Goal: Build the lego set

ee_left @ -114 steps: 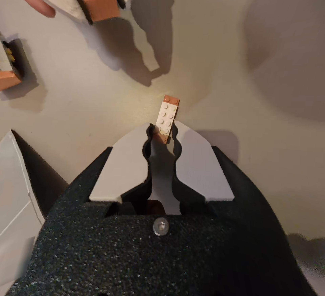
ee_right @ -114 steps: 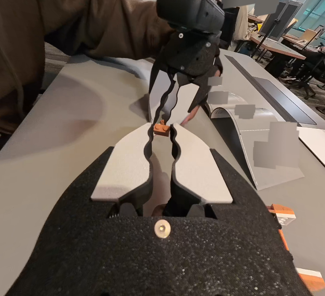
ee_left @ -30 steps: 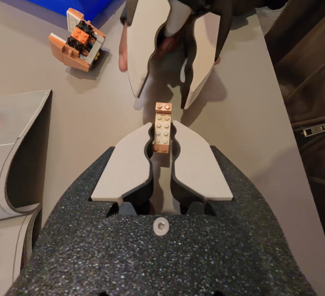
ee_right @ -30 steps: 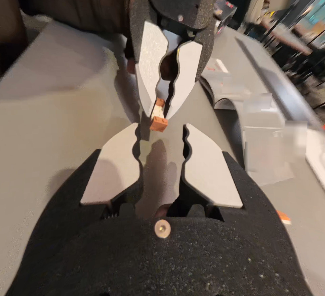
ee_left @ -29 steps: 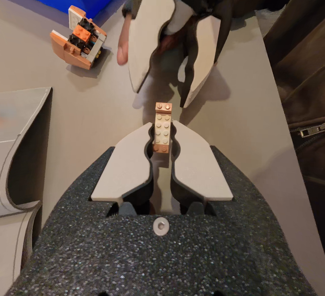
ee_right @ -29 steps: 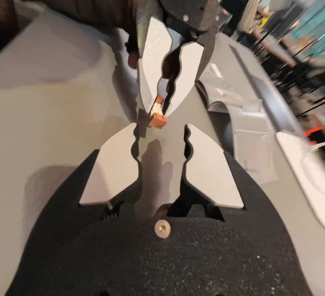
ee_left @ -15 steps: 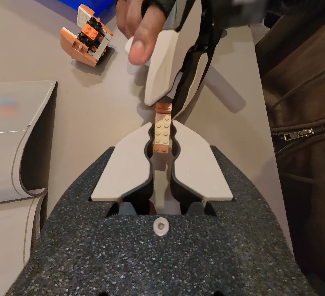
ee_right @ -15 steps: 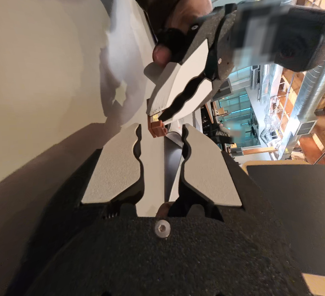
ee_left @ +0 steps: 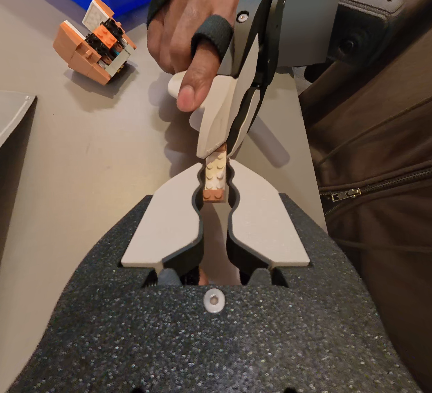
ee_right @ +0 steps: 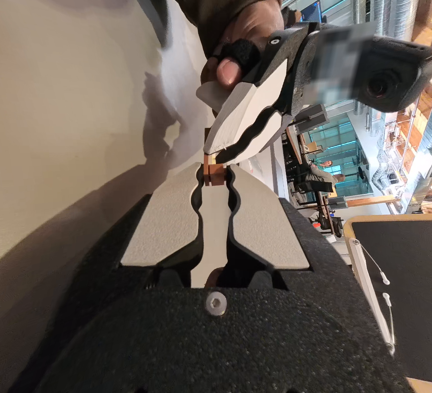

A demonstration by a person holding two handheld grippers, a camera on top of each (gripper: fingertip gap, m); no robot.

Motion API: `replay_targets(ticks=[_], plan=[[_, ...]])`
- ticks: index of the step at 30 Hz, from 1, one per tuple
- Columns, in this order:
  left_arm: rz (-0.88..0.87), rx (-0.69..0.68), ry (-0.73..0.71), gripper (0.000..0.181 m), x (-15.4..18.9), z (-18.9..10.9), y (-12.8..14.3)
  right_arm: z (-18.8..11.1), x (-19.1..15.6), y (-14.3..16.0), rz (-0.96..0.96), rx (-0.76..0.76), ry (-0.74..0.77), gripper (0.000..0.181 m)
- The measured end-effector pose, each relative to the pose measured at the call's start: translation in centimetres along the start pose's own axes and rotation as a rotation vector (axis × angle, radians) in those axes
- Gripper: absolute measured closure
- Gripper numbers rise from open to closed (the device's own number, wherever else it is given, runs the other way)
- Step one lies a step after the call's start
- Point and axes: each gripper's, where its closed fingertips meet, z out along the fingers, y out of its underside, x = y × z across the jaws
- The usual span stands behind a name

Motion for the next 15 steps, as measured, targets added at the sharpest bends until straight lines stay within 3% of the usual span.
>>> replay_targets(ticks=[15], plan=[[-0.046,0.038,0.041,0.164,0.08,0.53,-0.18,-0.33,-0.25,0.41,0.066,-0.003,-0.052,0.165]])
